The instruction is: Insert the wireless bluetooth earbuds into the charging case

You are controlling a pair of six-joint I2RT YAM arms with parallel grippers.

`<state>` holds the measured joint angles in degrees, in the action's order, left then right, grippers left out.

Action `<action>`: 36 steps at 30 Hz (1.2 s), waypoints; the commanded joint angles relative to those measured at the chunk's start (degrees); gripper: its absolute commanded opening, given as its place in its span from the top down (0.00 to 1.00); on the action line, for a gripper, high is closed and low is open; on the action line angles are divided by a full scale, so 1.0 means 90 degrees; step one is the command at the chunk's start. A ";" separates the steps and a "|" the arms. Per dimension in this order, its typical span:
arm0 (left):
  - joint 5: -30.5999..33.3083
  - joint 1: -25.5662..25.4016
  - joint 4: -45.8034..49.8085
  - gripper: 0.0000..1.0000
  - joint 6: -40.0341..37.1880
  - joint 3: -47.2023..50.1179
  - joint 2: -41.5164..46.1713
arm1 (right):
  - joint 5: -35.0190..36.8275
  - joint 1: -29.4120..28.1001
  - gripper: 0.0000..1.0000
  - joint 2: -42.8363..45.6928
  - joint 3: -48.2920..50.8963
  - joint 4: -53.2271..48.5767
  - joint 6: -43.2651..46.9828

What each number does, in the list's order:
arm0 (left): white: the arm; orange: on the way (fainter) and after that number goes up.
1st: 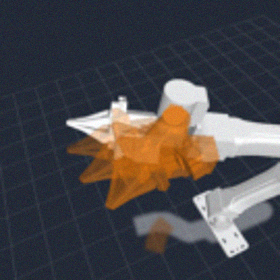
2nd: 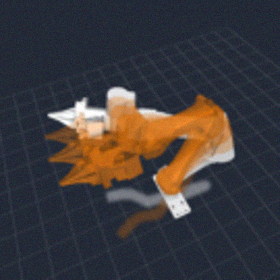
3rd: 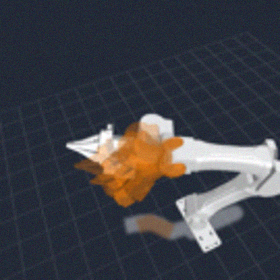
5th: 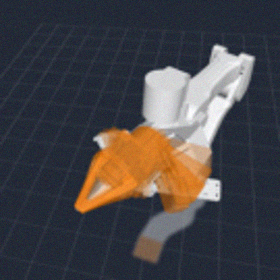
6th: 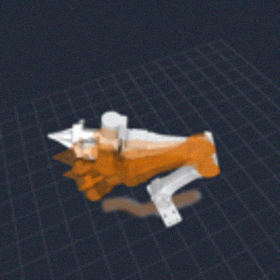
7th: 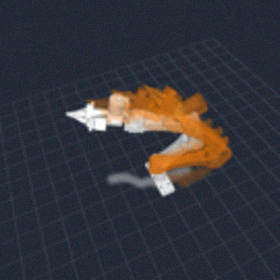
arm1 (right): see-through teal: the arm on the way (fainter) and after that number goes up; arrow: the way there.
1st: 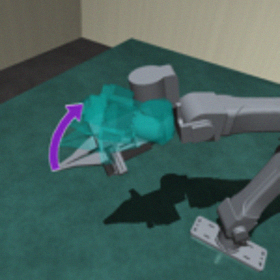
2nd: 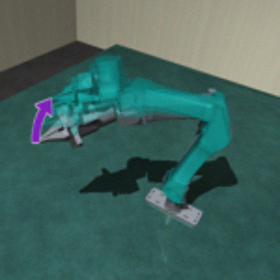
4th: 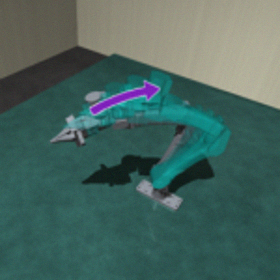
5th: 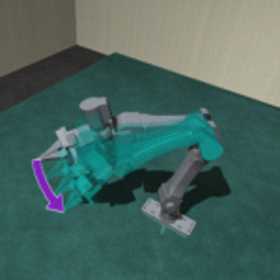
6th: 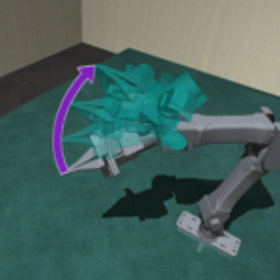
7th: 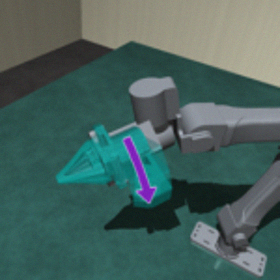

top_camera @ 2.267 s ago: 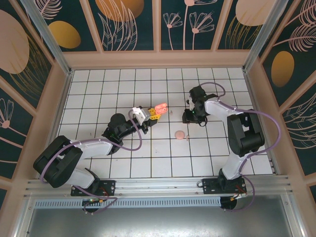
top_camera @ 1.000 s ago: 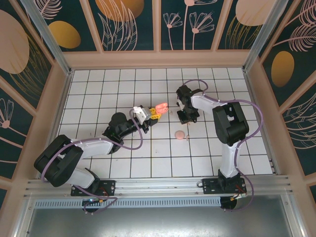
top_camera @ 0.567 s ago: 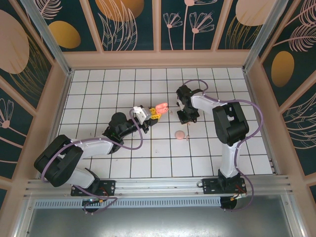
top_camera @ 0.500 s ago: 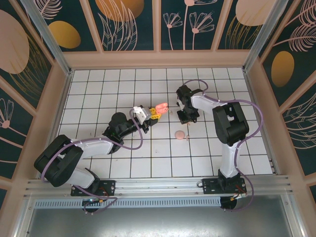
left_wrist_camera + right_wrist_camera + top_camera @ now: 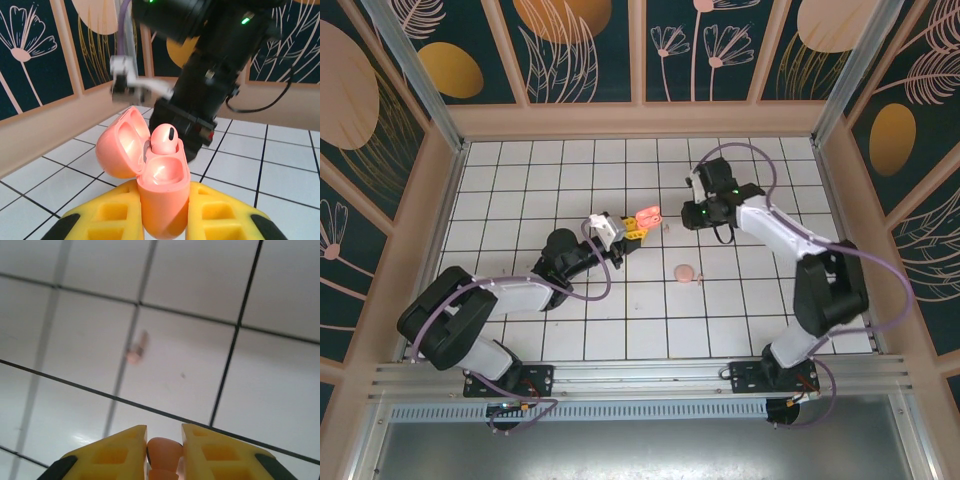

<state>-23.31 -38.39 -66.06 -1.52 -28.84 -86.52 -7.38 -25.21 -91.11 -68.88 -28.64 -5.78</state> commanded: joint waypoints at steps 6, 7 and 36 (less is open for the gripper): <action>0.0087 -0.0057 -0.1319 0.90 0.0859 -0.0047 -0.0361 | -0.1201 -0.0001 0.78 0.1704 0.0866 0.2382 -0.0891; 0.0032 -0.0060 -0.1398 0.90 0.0916 -0.0057 -0.0407 | -0.1316 -0.0003 0.78 0.1876 0.0947 0.2607 -0.0967; -0.0378 -0.0069 -0.1771 0.90 0.1265 -0.0262 -0.0562 | -0.2507 -0.1046 0.78 0.2380 0.1523 0.3943 -0.0984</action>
<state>-25.34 -38.70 -78.28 8.71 -29.80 -91.68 -29.89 -34.00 -70.67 -56.12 5.85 -14.31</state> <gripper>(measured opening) 0.164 0.225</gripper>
